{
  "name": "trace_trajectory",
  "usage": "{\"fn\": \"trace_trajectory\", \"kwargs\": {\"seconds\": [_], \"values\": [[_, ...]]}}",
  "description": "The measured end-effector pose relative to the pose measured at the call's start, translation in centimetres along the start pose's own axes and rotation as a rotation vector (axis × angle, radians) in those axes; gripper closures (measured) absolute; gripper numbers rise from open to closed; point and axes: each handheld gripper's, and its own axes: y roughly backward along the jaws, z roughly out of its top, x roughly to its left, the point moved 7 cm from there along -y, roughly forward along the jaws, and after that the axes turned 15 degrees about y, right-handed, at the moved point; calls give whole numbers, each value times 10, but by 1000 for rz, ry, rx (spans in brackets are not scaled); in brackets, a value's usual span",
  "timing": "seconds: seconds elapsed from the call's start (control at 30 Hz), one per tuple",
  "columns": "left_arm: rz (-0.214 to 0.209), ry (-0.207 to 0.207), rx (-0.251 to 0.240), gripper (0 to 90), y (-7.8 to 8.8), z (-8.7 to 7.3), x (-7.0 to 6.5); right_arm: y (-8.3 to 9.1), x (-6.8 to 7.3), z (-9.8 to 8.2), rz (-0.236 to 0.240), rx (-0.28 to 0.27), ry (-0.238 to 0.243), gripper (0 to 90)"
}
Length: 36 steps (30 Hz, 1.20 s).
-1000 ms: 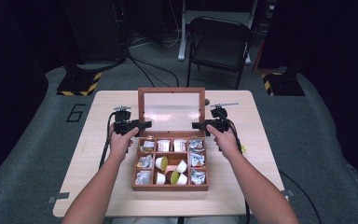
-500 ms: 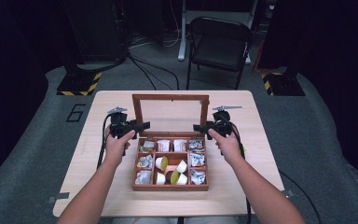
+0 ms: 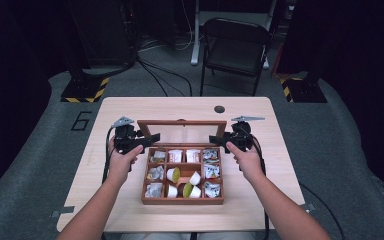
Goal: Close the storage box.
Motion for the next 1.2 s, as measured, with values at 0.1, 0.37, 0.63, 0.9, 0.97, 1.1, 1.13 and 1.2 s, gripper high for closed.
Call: {"fn": "trace_trajectory", "kwargs": {"seconds": [0.1,0.37,0.63,0.9,0.97,1.1,1.13,1.2], "values": [[-20,-16,-21,314,11,2,-6,6,3,0,6,-10,-2,367],[-34,-54,-20,317,34,-4,-18,31,19,3,16,-59,44,376],[-39,-66,-18,319,49,-17,-24,49,33,-3,31,-82,55,383],[-35,-117,5,320,64,-37,-27,63,47,-21,23,-88,96,390],[-32,-121,11,320,66,-43,-27,64,51,-26,23,-89,104,391],[-36,-119,27,320,69,-58,-27,66,58,-39,27,-84,122,396],[-36,-125,34,320,70,-64,-26,67,59,-42,27,-79,122,396],[-37,-113,39,320,70,-70,-25,67,62,-50,19,-68,148,395]]}}
